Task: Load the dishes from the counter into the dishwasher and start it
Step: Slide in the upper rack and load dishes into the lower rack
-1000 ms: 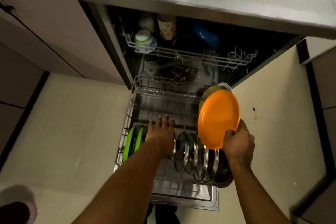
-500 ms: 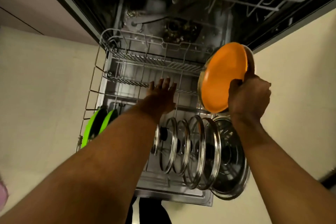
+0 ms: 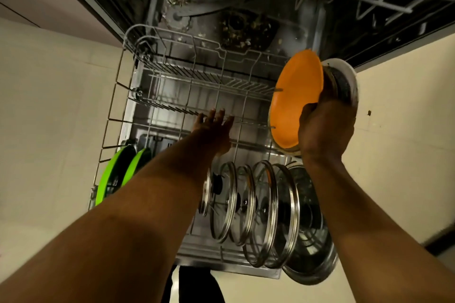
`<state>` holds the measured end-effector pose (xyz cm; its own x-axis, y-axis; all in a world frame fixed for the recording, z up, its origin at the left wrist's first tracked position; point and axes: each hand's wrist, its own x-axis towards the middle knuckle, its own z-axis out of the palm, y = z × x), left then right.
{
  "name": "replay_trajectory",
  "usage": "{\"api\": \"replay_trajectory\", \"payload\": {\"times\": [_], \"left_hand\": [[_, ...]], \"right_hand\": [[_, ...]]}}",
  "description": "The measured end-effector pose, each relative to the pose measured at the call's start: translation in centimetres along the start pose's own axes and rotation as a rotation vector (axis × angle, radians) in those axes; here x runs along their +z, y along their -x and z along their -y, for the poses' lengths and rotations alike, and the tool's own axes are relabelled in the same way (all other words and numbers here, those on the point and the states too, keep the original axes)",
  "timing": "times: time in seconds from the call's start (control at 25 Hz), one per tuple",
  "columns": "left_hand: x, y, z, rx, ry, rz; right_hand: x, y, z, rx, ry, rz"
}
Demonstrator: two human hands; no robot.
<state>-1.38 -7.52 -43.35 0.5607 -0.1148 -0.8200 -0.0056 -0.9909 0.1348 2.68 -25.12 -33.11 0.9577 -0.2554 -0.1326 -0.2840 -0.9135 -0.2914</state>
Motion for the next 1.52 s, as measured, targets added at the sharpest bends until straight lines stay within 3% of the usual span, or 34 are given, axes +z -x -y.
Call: {"api": "replay_trajectory", "payload": {"times": [0.12, 0.28, 0.72, 1.0, 1.12, 1.28, 1.52], "left_hand": [[-0.1, -0.3, 0.5, 0.002, 0.003, 0.013], [0.5, -0.8, 0.6, 0.002, 0.026, 0.030], [-0.4, -0.7, 0.6, -0.003, 0.003, 0.098], [-1.3, 1.8, 0.6, -0.004, -0.008, -0.025], [-1.6, 4.2, 2.1, 0.005, -0.004, -0.047], [-2.0, 8.6, 3.9, 0.000, 0.056, -0.054], [-1.4, 19.3, 5.0, -0.089, 0.187, -0.132]], "right_hand": [[1.3, -0.5, -0.3, 0.059, -0.148, -0.025], [2.6, 0.4, 0.4, 0.059, 0.048, 0.059], [2.2, 2.0, 1.0, 0.204, 0.033, 0.138], [1.8, 1.6, 1.4, 0.327, 0.005, 0.190], [0.5, 2.4, 1.6, 0.334, 0.021, 0.124], [-0.2, 6.2, 2.7, 0.089, 0.000, 0.065], [-3.3, 13.5, 6.4, -0.280, 0.181, 0.265]]}}
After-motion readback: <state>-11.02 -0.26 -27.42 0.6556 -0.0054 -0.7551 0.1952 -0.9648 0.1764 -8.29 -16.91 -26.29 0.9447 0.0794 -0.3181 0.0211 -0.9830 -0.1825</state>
